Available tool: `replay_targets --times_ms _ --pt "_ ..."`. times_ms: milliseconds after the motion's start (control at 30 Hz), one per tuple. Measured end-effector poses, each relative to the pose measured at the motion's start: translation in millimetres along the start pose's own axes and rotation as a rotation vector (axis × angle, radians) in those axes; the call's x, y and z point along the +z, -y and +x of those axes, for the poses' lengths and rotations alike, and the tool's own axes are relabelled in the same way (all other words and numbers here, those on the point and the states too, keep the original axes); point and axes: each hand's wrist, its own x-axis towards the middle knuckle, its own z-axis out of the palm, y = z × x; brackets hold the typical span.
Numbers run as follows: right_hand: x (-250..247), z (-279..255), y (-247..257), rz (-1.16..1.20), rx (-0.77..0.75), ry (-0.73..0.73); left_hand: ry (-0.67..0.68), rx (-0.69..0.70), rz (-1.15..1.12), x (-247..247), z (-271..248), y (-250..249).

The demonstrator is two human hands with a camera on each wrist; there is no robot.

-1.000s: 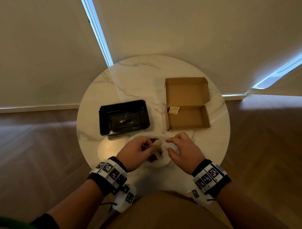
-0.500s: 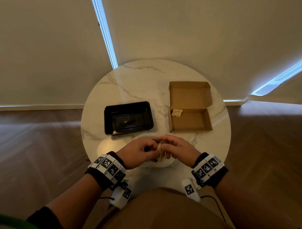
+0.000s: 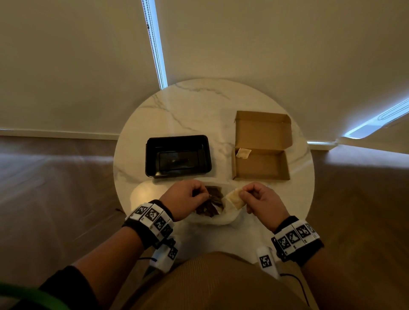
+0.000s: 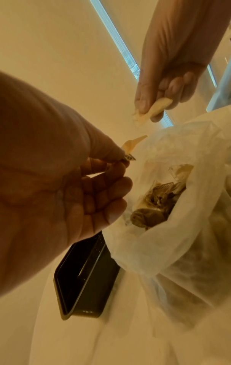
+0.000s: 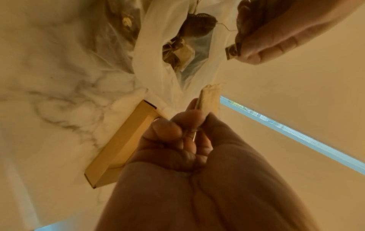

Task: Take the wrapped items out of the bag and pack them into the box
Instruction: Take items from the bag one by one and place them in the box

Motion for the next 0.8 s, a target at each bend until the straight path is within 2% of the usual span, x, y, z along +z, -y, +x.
replay_targets --times_ms 200,300,467,600,733,800 --pt "-10.1 1.4 -11.1 0.117 0.099 -0.120 0.008 -0.020 0.255 12.7 -2.8 10.0" --pt "-23.5 18.2 -7.7 0.036 0.088 -0.208 -0.009 -0.025 0.324 21.9 -5.0 13.8" --pt "-44.5 81.9 9.4 -0.355 -0.042 -0.227 0.007 -0.025 0.342 36.4 -3.1 13.4" --pt "-45.5 142.8 7.4 -0.702 -0.044 -0.156 0.025 -0.056 0.310 44.4 -3.6 13.5" --pt "-39.5 178.7 -3.7 -0.911 -0.018 -0.084 0.023 -0.112 0.256 44.0 -3.6 15.6" --pt "-37.5 189.1 -5.8 -0.923 -0.019 -0.073 0.016 -0.136 0.250 42.6 -3.2 14.4"
